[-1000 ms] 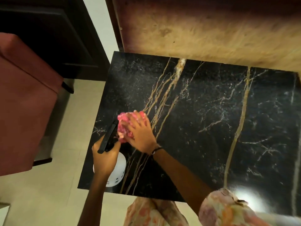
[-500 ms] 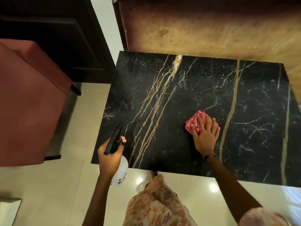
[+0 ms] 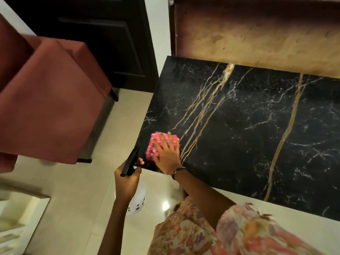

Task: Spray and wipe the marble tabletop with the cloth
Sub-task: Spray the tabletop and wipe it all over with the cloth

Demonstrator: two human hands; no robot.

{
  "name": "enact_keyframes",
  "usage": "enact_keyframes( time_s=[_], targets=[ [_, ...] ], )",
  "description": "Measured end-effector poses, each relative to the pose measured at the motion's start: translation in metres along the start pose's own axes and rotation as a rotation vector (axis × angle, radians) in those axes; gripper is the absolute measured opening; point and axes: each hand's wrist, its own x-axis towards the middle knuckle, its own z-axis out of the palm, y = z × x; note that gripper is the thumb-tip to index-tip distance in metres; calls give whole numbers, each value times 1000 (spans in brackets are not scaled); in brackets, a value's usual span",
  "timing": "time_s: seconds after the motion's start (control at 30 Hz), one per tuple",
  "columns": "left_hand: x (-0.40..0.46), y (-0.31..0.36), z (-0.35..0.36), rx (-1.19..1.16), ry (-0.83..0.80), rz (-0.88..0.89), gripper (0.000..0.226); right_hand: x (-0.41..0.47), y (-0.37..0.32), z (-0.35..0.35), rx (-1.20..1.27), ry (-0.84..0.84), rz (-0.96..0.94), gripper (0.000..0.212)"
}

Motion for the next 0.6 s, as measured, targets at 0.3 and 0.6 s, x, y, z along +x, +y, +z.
enact_keyframes(
  time_s=[0.3, 0.6],
  targets=[
    [12, 29, -6, -35, -69, 149, 30, -33, 57, -1, -260, -56, -498, 62],
    [28, 55, 20, -66, -74, 230, 25, -85, 86, -13, -43, 37, 307, 66]
  ],
)
